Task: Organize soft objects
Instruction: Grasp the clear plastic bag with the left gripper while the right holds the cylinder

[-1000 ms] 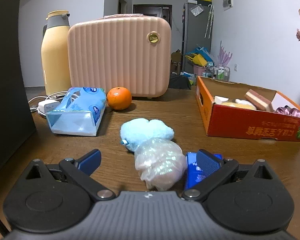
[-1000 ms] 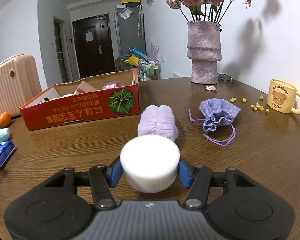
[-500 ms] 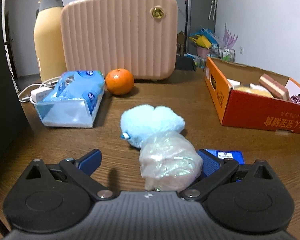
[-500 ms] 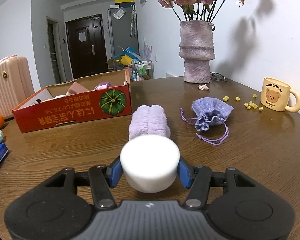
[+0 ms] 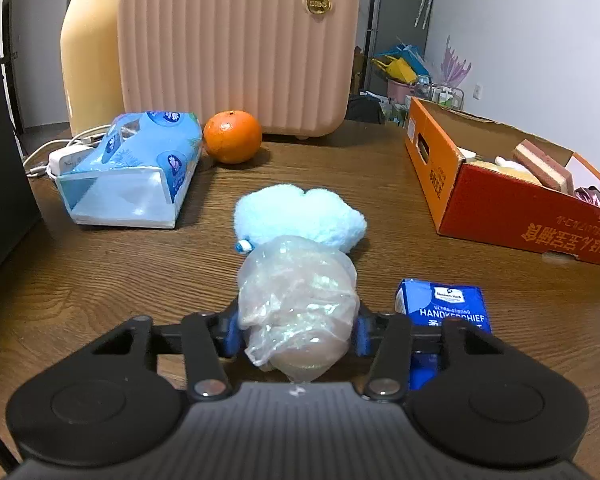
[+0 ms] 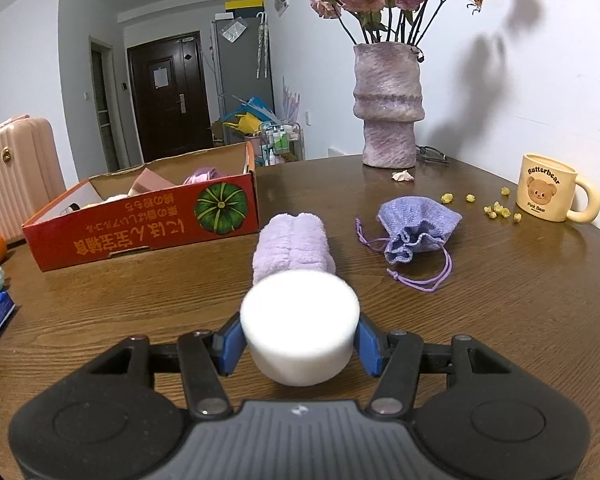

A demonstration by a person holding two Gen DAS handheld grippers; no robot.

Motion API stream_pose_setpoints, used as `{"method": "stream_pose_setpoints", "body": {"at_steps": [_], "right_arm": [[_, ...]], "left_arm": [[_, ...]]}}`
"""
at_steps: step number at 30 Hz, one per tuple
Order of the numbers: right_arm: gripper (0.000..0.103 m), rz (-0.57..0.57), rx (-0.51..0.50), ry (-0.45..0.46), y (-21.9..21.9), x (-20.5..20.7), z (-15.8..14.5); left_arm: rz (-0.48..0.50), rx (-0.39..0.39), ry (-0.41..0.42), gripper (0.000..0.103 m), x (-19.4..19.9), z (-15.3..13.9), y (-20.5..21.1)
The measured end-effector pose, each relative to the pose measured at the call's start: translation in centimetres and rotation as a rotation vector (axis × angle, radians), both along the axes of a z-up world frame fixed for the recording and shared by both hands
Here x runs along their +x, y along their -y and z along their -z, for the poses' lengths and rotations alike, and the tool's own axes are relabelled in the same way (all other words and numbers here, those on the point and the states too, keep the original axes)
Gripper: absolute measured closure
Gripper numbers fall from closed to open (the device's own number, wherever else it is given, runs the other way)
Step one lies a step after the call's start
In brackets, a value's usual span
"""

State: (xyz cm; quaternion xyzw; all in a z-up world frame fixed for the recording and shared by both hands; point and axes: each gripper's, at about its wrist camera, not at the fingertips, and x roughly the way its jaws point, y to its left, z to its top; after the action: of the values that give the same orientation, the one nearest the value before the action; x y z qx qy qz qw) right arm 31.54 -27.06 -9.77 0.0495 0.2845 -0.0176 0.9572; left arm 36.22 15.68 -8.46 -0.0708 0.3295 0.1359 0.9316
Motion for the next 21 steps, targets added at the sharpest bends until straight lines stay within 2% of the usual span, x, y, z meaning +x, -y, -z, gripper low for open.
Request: {"method": "stream_pose_setpoints", "body": {"at_steps": [6,13,21], "right_arm": [[0.047,-0.002,0.002,0.004,0.0,-0.1,-0.1],[0.047,-0.013,0.006,0.036,-0.1,-0.5,-0.5],[0.047,-0.035,0.015,0.102,-0.3,-1.2,-1.1]], "left_arm": [[-0.024,0.010,0.031,0.055,-1.2,-0.5,0.1],[-0.040,0.031,0.104,0.055,-3.3,-1.6,0.8],[-0.007,0.052,0.183,0.055,-5.5,-3.1,3.0]]}}
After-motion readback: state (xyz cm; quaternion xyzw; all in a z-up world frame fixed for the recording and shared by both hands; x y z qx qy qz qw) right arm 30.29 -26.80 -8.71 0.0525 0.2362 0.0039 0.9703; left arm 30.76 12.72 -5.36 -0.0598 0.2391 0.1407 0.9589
